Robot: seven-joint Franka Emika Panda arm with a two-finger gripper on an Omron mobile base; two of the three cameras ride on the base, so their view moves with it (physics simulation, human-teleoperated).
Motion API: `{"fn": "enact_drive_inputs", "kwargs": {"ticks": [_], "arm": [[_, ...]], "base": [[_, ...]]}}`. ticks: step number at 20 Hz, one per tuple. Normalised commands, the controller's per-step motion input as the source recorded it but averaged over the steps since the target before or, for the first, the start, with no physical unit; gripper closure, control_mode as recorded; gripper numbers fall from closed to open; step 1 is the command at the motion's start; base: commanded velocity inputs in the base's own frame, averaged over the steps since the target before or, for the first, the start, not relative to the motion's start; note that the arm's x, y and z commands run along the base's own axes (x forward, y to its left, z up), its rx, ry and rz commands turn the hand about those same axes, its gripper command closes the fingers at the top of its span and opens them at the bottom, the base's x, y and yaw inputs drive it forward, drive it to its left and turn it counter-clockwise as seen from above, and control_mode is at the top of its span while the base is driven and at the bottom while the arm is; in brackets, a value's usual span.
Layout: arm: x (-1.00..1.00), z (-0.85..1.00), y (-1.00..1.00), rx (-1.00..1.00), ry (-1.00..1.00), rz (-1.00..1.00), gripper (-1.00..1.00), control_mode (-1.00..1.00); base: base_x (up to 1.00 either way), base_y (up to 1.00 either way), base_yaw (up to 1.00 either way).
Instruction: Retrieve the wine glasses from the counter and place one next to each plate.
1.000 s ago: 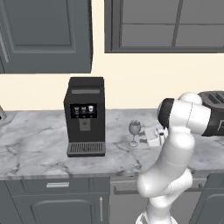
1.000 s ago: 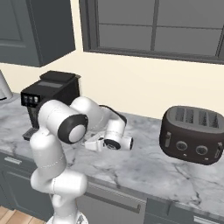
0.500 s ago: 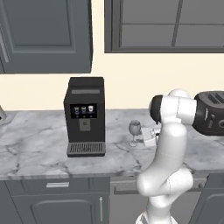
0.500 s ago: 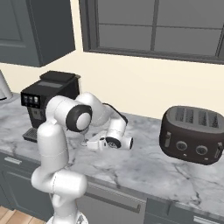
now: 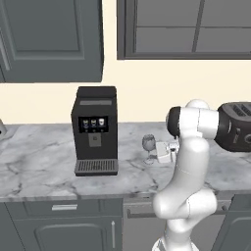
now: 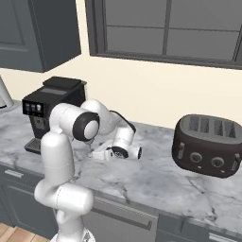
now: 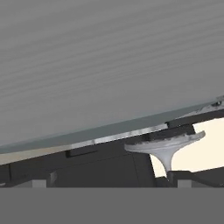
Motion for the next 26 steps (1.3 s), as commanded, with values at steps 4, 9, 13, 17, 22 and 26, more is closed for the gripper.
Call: {"fn": "enact_drive_inputs", "kwargs": {"ticks": [4, 9, 13, 17, 22, 26], "arm": [[0.00, -0.16, 0.04, 0.00, 0.01, 0.00, -1.00, -1.00], [0.01, -0.27, -0.05, 0.00, 0.00, 0.04, -1.00, -1.00], [0.16, -0.38, -0.32, 0.00, 0.00, 0.07, -1.00, -1.00], [0.07, -0.26, -0.42, 0.01, 0.00, 0.11, -1.00, -1.00], [-0.01, 0.00, -0.12, 0.01, 0.00, 0.07, -1.00, -1.00], [-0.01, 0.00, 0.08, 0.00, 0.05, 0.01, -1.00, -1.00]], "base": [[0.00, 0.00, 0.00], [0.00, 0.00, 0.00], [0.00, 0.00, 0.00], [0.00, 0.00, 0.00], [0.00, 0.00, 0.00], [0.00, 0.00, 0.00]]}}
